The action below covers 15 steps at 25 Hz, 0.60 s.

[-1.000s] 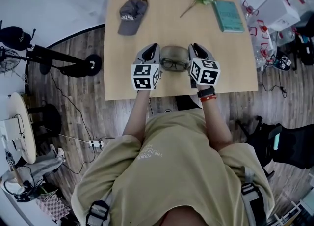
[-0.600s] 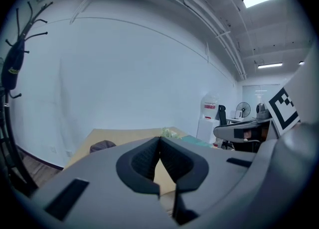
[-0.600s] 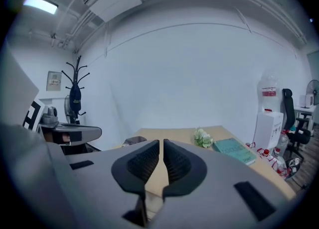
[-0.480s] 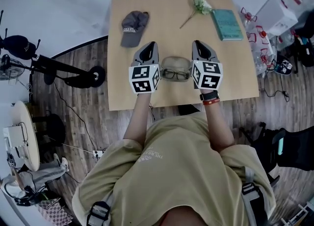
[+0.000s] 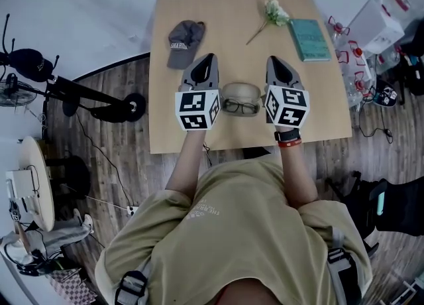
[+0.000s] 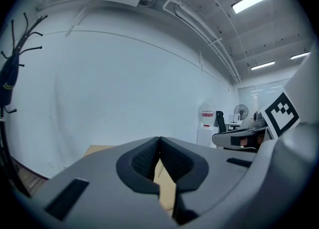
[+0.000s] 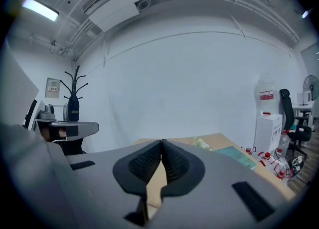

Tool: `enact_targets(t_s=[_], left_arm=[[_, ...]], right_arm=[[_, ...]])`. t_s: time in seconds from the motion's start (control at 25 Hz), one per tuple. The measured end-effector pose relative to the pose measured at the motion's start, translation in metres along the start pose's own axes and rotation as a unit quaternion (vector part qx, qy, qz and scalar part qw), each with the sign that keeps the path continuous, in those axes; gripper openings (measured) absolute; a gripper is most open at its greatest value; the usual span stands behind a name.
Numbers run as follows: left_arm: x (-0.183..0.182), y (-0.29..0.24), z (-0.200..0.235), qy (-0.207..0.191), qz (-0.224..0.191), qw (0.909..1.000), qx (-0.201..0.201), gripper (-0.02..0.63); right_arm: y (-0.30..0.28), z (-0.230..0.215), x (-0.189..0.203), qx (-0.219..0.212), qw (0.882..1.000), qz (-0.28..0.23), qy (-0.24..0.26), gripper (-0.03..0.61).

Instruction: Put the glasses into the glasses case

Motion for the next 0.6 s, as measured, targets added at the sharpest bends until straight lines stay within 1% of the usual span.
enact_targets(t_s=[0.24,0.6], left_arm=[[-0.002,0.002,0.002,-0.005,-0.027,0.9996,0.000,0.023],[-0.001,-0.007,0.009,-0.006,-0.018,0.9998,-0.007,0.023]], right_arm=[[-0.002,0.007,-0.004,0.004,1.000,-0.012,0.015,0.015],[-0.012,0.006,-0.010,0.003,1.000,-0.011,0.017,0.015]])
Point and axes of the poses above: the fingertips, and each gripper's own axes: y backward along the fingers, z to its left, x out of its underside, the point moved 10 cm from there along y, backward along the fingers, and after that the axes turned 11 degrees about z, right-handed, at the moved point
